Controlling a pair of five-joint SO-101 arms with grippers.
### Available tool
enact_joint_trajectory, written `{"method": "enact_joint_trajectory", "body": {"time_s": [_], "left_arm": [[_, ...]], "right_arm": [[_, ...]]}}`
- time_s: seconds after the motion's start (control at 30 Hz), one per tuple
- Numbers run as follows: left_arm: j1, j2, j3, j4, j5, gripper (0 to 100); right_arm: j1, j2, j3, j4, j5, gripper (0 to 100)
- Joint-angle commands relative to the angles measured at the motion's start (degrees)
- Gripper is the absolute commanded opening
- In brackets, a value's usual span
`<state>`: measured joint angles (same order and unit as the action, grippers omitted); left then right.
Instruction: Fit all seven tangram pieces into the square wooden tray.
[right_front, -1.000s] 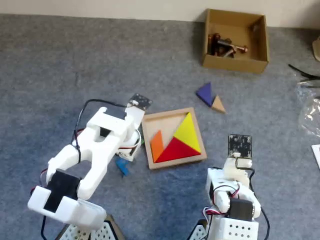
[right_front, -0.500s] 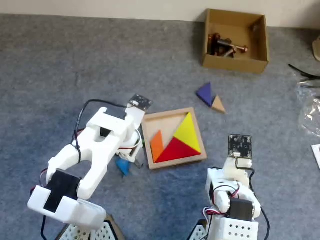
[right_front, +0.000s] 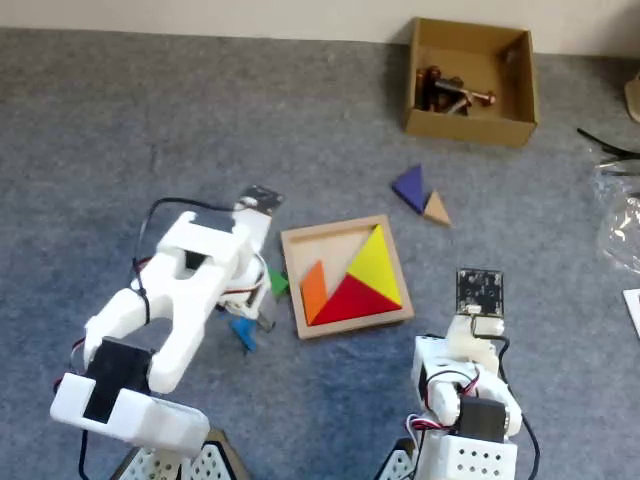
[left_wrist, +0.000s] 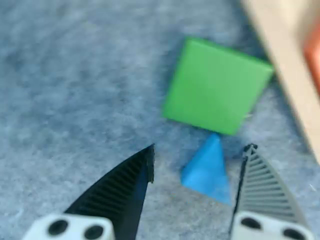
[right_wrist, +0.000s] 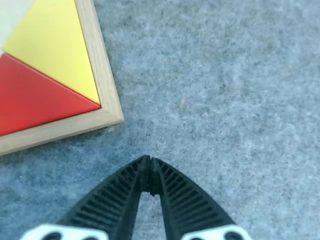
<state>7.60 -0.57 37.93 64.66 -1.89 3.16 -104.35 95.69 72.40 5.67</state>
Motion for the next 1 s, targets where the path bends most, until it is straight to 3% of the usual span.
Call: {"method": "enact_joint_trajectory", "body": {"time_s": [0.0, 0.57, 0.7, 0.97], "left_arm": [[-1.7, -1.9, -3.2, 0.4, 0.1, 27], [-1.2, -1.8, -10.7, 12.0, 0.4, 27], [-0.4, -1.5, -10.7, 15.8, 4.8, 27], [-0.4, -1.2, -10.3, 15.8, 6.8, 27]], "right_arm": [[-0.9, -0.8, 6.5, -0.9, -0.6, 0.5], [-0.9, -0.8, 6.5, -0.9, -0.6, 0.5], [-0.9, -0.8, 6.5, -0.9, -0.6, 0.5], [-0.9, -0.8, 6.5, -0.9, -0.6, 0.5]]}}
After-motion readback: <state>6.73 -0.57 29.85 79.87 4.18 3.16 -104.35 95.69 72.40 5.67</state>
